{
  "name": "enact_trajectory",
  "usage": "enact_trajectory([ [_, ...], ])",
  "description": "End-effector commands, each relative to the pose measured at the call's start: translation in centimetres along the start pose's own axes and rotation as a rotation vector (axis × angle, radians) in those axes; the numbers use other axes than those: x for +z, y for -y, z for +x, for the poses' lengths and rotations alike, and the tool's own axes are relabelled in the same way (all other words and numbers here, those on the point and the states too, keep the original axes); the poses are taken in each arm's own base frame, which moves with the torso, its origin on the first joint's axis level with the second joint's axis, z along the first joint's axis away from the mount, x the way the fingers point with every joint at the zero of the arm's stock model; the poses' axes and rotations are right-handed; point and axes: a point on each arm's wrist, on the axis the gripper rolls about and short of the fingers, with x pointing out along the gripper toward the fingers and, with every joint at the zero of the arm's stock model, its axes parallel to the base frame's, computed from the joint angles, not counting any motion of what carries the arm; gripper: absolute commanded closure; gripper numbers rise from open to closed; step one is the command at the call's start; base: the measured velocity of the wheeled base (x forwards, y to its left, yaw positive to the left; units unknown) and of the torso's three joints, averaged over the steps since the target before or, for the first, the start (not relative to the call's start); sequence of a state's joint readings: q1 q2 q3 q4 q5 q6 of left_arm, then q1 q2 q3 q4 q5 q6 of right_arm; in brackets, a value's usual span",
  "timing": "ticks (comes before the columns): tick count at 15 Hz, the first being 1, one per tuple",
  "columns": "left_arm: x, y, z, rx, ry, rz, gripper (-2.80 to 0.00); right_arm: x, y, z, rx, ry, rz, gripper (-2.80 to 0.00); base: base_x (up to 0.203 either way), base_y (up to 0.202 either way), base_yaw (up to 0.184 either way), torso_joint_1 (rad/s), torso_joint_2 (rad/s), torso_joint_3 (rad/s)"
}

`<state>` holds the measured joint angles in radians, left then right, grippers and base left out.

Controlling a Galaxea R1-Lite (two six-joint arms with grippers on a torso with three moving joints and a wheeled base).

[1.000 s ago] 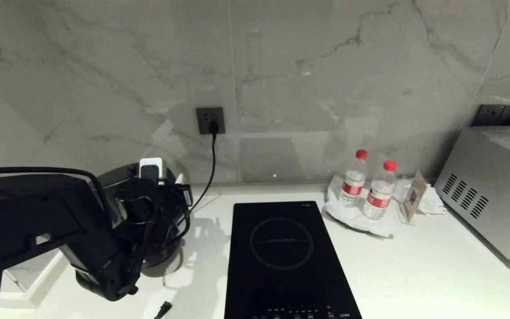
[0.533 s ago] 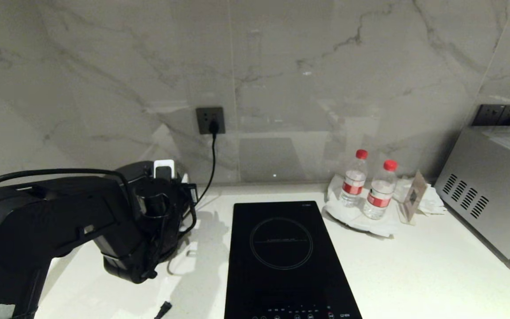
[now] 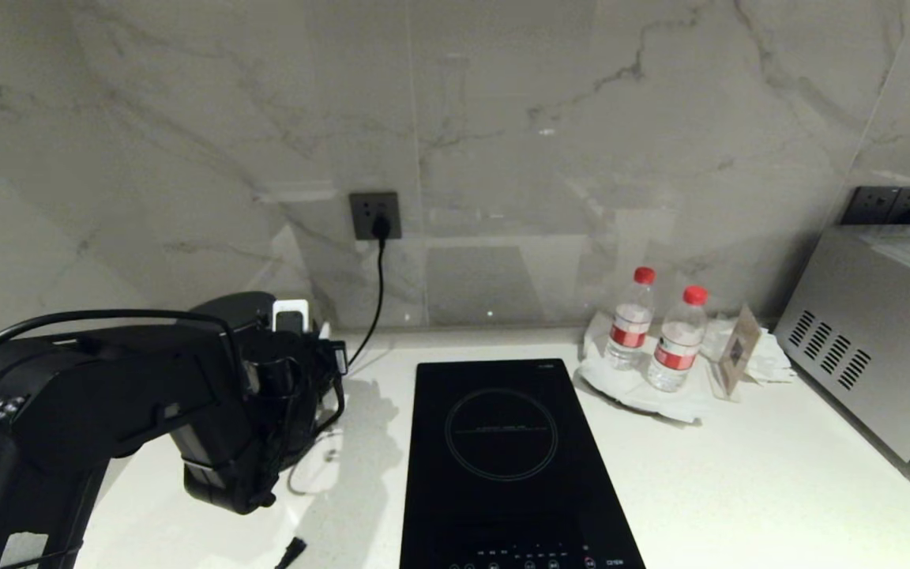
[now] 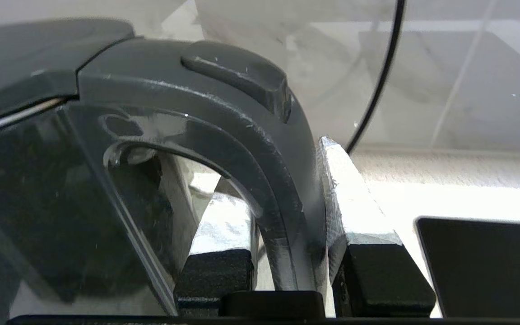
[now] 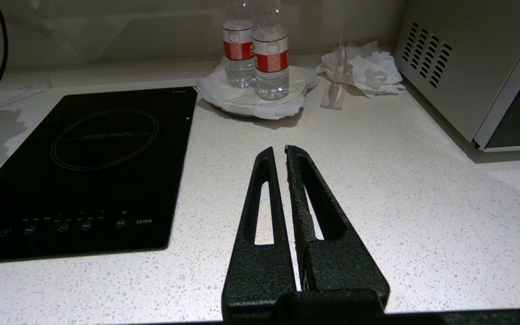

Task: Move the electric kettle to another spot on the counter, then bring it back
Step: Place it on the power base

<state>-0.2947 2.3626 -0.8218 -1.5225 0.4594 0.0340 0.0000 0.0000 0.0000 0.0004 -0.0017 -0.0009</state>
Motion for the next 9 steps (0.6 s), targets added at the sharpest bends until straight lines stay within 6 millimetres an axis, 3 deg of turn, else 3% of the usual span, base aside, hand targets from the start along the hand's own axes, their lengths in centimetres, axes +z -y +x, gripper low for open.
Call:
enact_trajectory([
  [1,-0.4,-0.2,-1.2,-0.006,-0.032,0.014,0.0,0.0,0.0,0.0,-0.001,0.0,-0.001,0.0,0.0,0.0,0.0,0.0,0.0,0.0],
  [4,-1.0,-0.2,-2.7,-0.024,-0.08,0.037,0.0,0.0,0.0,0.0,0.0,-0.001,-0.001,0.0,0.0,0.0,0.0,0.0,0.0,0.0],
  [9,-0.9,0.0,-3.0,-0.032,-0.082,0.033,0.0,0.0,0.0,0.0,0.0,-0.001,-0.001,0.0,0.0,0.0,0.0,0.0,0.0,0.0],
])
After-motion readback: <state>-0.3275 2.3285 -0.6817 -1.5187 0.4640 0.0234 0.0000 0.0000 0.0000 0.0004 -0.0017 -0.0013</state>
